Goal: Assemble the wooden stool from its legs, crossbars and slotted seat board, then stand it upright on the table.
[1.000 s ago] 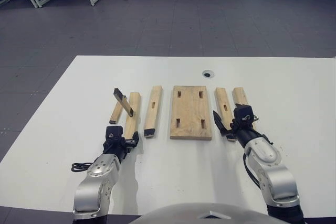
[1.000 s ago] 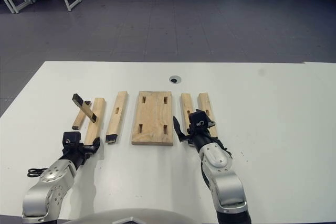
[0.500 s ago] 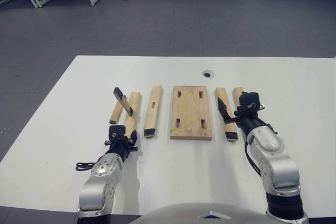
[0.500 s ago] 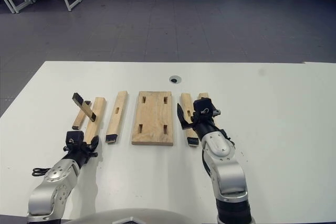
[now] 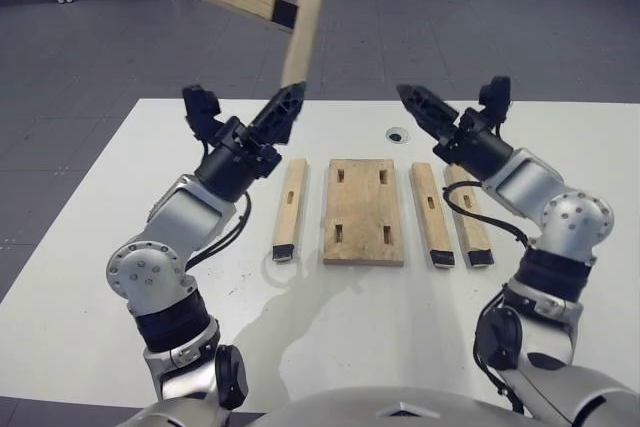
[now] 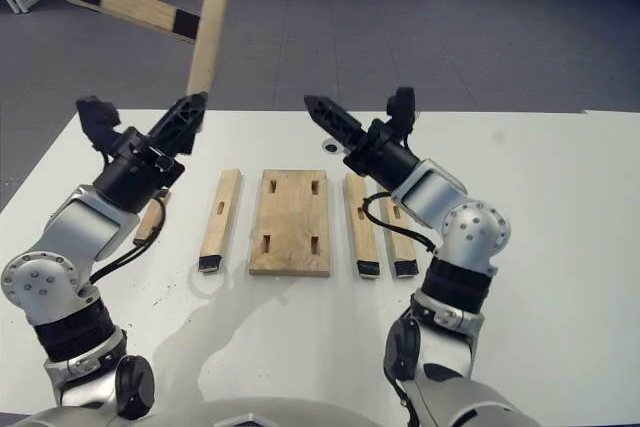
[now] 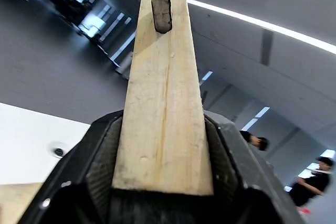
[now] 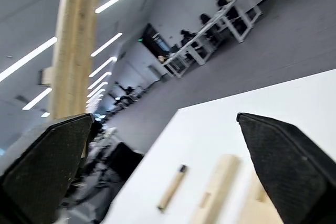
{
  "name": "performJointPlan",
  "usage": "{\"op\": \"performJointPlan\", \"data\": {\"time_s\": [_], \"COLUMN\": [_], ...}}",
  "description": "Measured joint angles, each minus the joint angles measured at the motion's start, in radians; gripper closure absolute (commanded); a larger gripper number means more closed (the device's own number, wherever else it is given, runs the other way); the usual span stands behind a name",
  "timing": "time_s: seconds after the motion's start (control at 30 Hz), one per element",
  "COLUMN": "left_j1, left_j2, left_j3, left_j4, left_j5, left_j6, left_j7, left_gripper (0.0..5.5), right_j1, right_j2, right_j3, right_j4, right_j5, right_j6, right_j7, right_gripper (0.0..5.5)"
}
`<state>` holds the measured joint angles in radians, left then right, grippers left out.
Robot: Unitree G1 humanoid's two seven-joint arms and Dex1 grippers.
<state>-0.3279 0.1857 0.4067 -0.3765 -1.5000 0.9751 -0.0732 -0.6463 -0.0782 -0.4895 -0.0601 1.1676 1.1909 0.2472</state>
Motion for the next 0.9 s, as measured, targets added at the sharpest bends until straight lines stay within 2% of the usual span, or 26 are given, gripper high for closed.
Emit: {"op": "performJointPlan", "data": {"time_s": [0.13, 0.33, 0.43, 0.57, 0.7, 0.77, 0.9], "left_j1": [-0.039, -0.041, -0.023, -0.017, -0.006, 0.000, 0.005], "left_j2": [0.063, 0.074, 0.086, 0.148, 0.189, 0.192, 0.199], "left_j3": [-0.082, -0.197, -0.237, -0.256, -0.256, -0.256, -0.259], "left_j4": [0.087, 0.108, 0.103, 0.101, 0.096, 0.094, 0.087], "left_j5": [-0.186, -0.171, -0.164, -0.166, -0.166, -0.166, -0.164], "left_j6": [0.063, 0.052, 0.048, 0.078, 0.080, 0.076, 0.070], "left_j7": [-0.078, -0.113, -0.127, -0.185, -0.219, -0.229, -0.232], "left_gripper": [3.46, 3.46, 3.46, 3.46, 3.46, 3.46, 3.46], "right_j1": [-0.164, -0.166, -0.130, -0.080, -0.080, -0.080, -0.075], "right_j2": [-0.017, -0.051, -0.081, -0.198, -0.274, -0.287, -0.300], "right_j3": [-0.024, 0.035, 0.138, 0.232, 0.272, 0.286, 0.312], "right_j4": [0.143, 0.204, 0.160, 0.133, 0.155, 0.155, 0.152], "right_j5": [0.285, 0.547, 0.635, 0.682, 0.677, 0.668, 0.655], "right_j6": [0.078, 0.068, 0.085, 0.130, 0.123, 0.113, 0.087], "right_j7": [-0.084, -0.243, -0.258, -0.194, -0.138, -0.127, -0.112], "right_gripper": [0.16, 0.16, 0.77, 1.65, 2.34, 2.90, 3.35]}}
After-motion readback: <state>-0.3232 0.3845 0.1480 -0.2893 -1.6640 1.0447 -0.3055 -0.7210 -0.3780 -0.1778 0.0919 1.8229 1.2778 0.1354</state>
